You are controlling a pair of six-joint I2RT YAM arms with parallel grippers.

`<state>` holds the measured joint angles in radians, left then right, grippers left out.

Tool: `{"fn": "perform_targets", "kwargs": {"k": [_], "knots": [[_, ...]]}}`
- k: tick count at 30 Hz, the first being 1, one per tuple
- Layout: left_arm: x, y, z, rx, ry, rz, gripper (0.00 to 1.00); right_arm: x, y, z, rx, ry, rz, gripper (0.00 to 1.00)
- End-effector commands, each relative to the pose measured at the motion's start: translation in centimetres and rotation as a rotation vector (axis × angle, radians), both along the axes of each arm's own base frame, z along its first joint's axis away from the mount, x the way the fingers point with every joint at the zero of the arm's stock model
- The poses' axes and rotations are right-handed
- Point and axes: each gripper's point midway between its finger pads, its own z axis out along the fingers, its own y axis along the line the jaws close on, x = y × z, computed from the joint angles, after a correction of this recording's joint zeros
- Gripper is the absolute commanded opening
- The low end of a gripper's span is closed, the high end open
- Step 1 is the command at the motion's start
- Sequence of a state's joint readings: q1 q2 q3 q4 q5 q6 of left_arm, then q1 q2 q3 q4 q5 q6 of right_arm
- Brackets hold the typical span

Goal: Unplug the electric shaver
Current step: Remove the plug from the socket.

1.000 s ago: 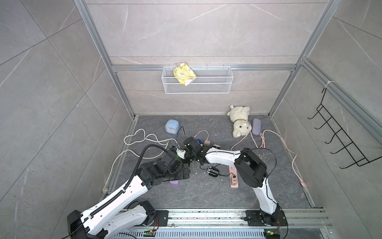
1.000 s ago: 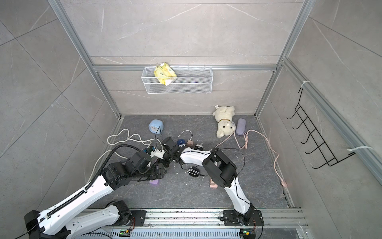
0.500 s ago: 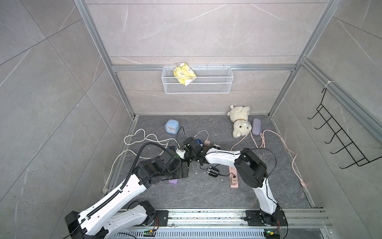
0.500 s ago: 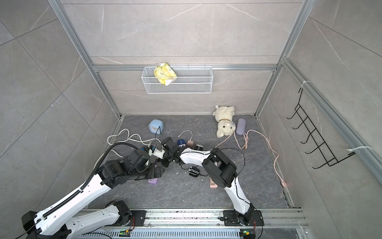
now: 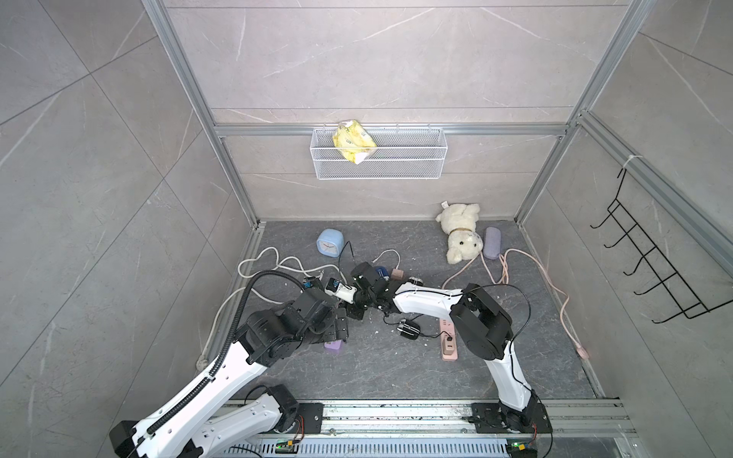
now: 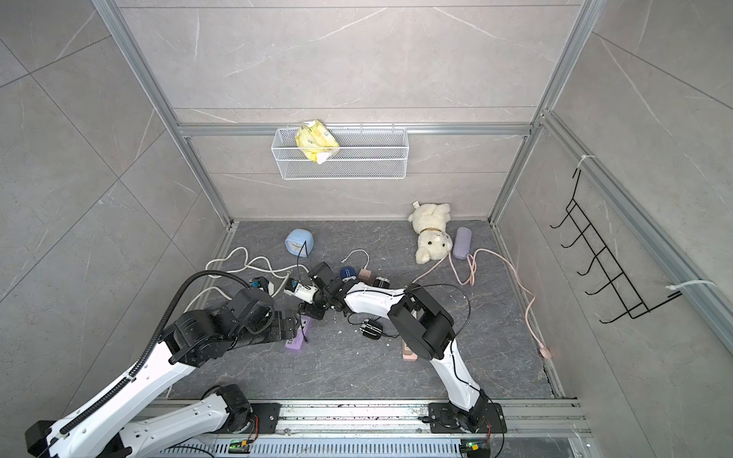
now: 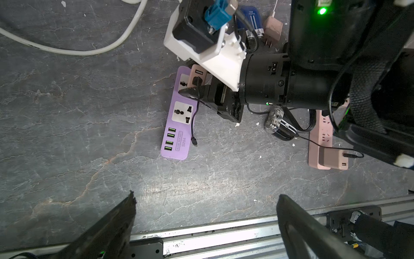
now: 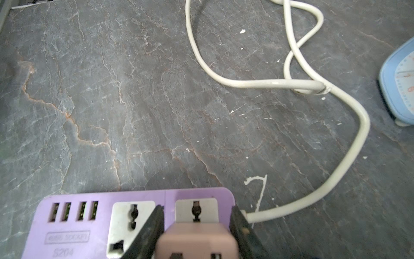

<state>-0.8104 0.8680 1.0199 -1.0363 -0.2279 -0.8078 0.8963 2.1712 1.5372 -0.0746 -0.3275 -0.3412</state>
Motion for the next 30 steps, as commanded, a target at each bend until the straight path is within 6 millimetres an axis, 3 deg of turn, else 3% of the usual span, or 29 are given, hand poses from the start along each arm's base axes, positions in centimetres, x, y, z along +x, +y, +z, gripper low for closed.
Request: {"fn": "perform_targets", "kwargs": {"k": [1, 4, 5, 6, 7, 8, 10, 13, 21, 30], "knots": [[1.2, -1.0, -1.2, -0.062, -0.07, 0.004, 0.99, -0.2, -1.9, -2.0, -0.101, 0.04, -0.032, 0.25], [1.9, -1.3, -2.2, -0.112, -0.126, 0.02, 0.84, -0.4, -2.1, -2.0, -0.1, 0.047, -0.034, 0.25], [2.1, -1.1, -2.6, -0.122, -0.145, 0.03, 0.69, -0.5, -2.3, -2.0, -0.1, 0.049, -0.036, 0.25], [2.2, -1.0, -2.9, -0.129, -0.163, 0.039, 0.45, -0.6, -2.3, -2.1, -0.099, 0.052, -0.035, 0.25], [2.4, -0.8, -3.1, -0.135, -0.178, 0.05, 0.29, -0.7, -2.4, -2.1, -0.099, 0.056, -0.034, 0.25], [2.5, -0.6, -3.3, -0.142, -0.191, 0.057, 0.17, -0.8, -2.4, -2.2, -0.101, 0.058, -0.034, 0.25], [2.6, -0.4, -4.0, -0.144, -0.199, 0.066, 0.03, -0.9, -2.5, -2.1, -0.099, 0.063, -0.035, 0.25], [3.0, 0.2, -5.4, -0.124, -0.176, 0.089, 0.0, -1.0, -2.5, -2.1, -0.097, 0.065, -0.034, 0.25], [5.8, -0.7, -10.1, -0.232, -0.054, 0.108, 0.0, -1.1, -2.6, -2.1, -0.098, 0.069, -0.033, 0.25], [7.4, -2.1, -11.6, -0.249, -0.029, 0.071, 0.0, -1.2, -2.7, -2.3, -0.102, 0.073, -0.036, 0.25]]}}
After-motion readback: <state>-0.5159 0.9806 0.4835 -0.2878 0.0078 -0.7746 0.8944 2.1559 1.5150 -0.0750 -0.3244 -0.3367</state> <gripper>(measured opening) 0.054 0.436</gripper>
